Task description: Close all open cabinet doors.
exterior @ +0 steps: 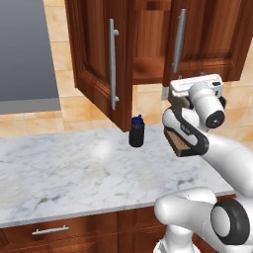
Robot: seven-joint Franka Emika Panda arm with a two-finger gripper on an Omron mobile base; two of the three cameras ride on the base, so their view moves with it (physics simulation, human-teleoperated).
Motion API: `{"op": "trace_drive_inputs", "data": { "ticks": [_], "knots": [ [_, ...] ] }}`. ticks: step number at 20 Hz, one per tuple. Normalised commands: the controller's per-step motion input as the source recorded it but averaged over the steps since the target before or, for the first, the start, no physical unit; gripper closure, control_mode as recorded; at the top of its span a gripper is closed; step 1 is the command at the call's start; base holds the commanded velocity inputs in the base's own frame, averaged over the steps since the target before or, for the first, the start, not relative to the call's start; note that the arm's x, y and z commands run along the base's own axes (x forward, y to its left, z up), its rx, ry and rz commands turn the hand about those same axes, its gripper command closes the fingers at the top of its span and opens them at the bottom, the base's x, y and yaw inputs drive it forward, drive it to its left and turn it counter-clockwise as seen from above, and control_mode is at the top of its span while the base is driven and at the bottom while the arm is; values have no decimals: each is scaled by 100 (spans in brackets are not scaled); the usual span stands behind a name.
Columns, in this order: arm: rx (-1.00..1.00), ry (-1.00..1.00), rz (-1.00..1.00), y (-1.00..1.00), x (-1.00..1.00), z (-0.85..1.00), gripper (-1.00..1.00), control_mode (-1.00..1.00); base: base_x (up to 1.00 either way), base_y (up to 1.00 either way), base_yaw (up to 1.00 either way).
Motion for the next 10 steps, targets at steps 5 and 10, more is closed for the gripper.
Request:
{"op": "trace_drive_inputs", "data": {
  "ticks": [5,10],
  "knots": [
    [0,7,-3,0,5,19,-100,-100,0,0,0],
    [0,3,-1,0,12,9,-100,-100,0,0,0]
  ]
}}
